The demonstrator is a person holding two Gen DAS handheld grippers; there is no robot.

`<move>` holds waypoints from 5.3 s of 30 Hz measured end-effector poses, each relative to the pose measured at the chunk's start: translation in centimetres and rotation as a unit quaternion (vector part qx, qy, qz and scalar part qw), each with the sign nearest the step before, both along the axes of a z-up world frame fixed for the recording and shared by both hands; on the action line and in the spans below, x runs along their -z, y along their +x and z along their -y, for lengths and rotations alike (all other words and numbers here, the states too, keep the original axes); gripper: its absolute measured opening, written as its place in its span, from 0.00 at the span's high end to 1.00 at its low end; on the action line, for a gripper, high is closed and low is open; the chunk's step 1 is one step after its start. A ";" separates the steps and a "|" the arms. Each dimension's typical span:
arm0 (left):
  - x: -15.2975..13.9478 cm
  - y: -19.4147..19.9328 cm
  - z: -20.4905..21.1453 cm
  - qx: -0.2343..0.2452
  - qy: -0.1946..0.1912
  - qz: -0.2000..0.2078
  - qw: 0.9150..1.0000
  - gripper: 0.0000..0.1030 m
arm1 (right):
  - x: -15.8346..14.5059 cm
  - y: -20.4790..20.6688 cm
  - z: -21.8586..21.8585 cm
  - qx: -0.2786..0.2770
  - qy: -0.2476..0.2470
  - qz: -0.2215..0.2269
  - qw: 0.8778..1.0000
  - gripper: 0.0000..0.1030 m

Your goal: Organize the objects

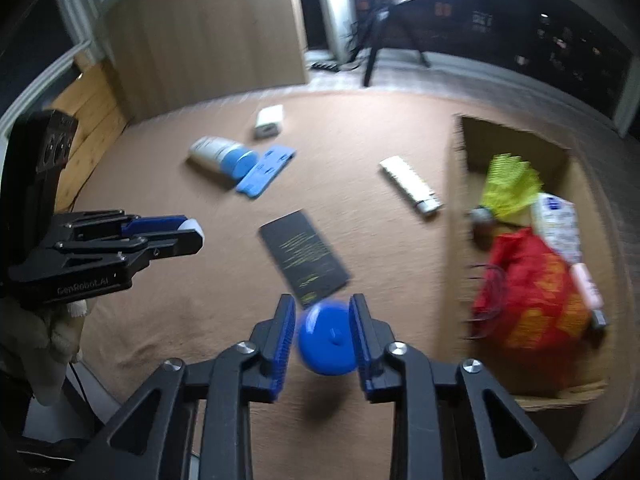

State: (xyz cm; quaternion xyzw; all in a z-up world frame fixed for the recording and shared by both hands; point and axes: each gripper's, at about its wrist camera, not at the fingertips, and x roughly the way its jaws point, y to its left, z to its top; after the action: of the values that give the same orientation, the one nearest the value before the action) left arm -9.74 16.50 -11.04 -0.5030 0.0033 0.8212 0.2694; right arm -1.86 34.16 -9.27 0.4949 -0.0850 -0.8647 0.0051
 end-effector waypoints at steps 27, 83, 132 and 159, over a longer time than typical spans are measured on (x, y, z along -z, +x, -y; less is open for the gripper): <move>1.7 0.1 -3.1 0.036 -0.005 0.021 0.999 0.74 | 6.1 2.2 0.5 0.004 -0.023 0.066 0.998 0.48; -2.9 -4.3 -21.1 0.128 0.052 -0.008 0.990 0.61 | -2.4 1.4 -17.0 0.135 0.038 -0.030 0.990 0.45; -1.9 2.4 9.1 -0.084 0.017 0.011 0.996 0.37 | 5.1 -9.1 1.7 -0.066 0.004 0.074 0.995 0.31; -1.2 3.1 11.2 -0.097 0.021 0.019 0.995 0.37 | 8.2 -9.6 6.1 -0.161 0.089 0.142 0.973 0.31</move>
State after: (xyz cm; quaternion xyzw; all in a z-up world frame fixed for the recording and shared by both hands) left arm -6.63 5.28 -9.88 -0.5105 -0.0676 0.8339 0.1985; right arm -11.49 28.04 -17.50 0.6181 0.0731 -0.7777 0.0885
